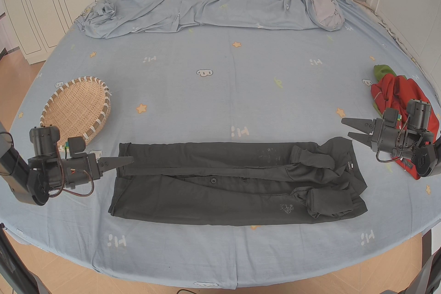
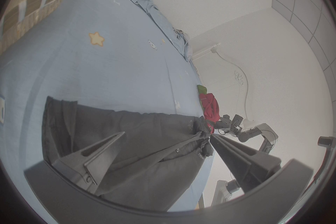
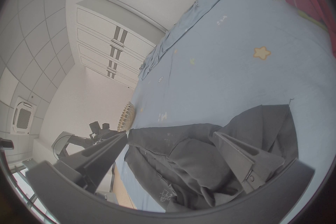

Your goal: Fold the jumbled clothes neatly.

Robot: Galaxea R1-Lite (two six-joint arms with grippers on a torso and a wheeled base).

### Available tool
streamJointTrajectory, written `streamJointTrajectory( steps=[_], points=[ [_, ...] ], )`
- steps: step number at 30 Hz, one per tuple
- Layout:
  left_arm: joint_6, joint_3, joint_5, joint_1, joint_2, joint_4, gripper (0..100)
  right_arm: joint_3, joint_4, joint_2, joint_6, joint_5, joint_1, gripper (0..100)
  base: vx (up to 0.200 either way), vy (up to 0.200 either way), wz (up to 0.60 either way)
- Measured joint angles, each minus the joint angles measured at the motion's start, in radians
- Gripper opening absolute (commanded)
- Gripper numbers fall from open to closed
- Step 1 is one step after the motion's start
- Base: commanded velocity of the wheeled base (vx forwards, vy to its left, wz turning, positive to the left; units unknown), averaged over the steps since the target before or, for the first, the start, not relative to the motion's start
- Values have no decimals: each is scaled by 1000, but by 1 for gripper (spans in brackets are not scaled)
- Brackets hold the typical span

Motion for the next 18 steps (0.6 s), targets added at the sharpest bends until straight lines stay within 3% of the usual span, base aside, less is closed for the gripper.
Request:
streamJointTrajectory(
  steps=[8,18],
  points=[
    [32,73,4,103,-40,-4,100,6,1,-31,3,8,-2,100,0,0,0],
    [33,100,17,110,11,-30,100,6,1,-40,3,8,-1,100,0,0,0]
  ],
)
